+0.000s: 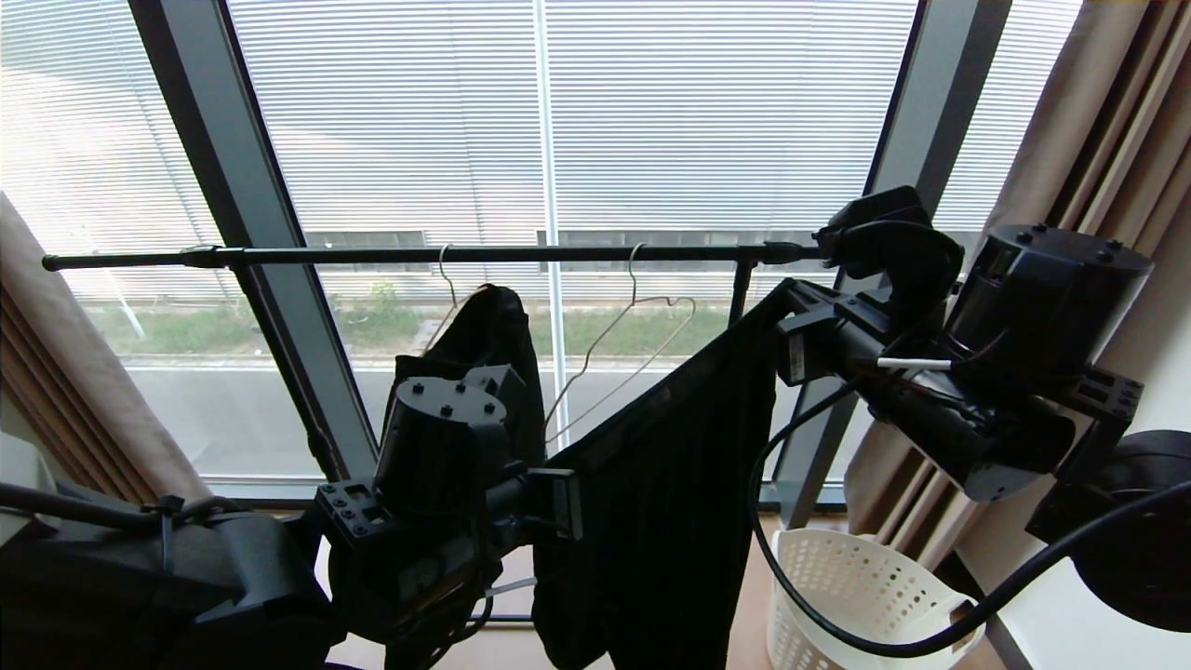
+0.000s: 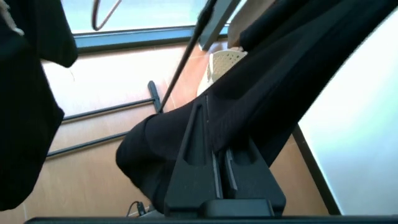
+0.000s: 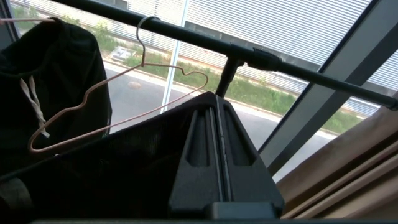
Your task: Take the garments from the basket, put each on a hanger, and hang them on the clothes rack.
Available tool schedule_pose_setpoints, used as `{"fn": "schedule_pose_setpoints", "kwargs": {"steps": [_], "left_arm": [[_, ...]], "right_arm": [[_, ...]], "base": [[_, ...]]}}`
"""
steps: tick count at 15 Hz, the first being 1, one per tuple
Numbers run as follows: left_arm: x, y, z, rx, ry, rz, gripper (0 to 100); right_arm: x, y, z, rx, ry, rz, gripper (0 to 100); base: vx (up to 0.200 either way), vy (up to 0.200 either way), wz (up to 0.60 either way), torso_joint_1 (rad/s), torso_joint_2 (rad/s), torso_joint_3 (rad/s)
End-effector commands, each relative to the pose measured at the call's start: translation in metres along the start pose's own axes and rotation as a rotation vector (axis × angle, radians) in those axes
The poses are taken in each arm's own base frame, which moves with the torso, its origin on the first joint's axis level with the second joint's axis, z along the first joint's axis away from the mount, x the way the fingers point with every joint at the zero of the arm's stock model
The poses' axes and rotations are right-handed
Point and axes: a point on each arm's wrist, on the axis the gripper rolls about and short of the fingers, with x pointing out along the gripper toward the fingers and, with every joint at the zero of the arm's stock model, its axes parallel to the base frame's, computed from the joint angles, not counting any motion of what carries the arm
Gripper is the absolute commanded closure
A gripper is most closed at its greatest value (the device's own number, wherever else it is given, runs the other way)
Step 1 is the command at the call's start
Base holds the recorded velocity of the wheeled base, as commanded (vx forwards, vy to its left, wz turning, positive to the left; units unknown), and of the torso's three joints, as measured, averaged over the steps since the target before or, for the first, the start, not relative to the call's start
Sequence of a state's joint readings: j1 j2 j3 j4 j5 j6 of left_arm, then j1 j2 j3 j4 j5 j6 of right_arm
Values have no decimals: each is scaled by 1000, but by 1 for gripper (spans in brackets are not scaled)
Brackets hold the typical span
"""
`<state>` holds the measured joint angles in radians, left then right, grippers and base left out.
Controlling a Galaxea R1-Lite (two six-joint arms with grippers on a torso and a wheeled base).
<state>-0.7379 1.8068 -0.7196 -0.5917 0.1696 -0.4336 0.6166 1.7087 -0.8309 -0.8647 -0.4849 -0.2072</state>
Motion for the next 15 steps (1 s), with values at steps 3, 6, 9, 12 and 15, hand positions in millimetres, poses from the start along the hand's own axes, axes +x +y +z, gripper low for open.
{"fn": "schedule_pose_setpoints", "kwargs": {"steps": [3, 6, 9, 12, 15], "left_arm": [[-4, 2, 0, -3, -2, 4, 100], [-3, 6, 2, -9, -7, 15, 100], [-2, 11, 6, -20, -18, 31, 100], [-1, 11, 12, -25, -37, 30, 100], [1, 18, 22, 25, -51, 56, 100]], "right_arm": [[-2, -1, 0, -2, 0, 0, 100], [-2, 0, -1, -3, 3, 2, 100], [-3, 0, -4, -13, 11, 7, 100], [-7, -1, -11, -72, 32, 20, 100], [-18, -5, -17, -152, 45, 62, 100]], "base": [[0, 0, 0, 0, 0, 0], [0, 0, 0, 0, 0, 0], [0, 0, 0, 0, 0, 0], [0, 0, 0, 0, 0, 0], [0, 0, 0, 0, 0, 0]]}}
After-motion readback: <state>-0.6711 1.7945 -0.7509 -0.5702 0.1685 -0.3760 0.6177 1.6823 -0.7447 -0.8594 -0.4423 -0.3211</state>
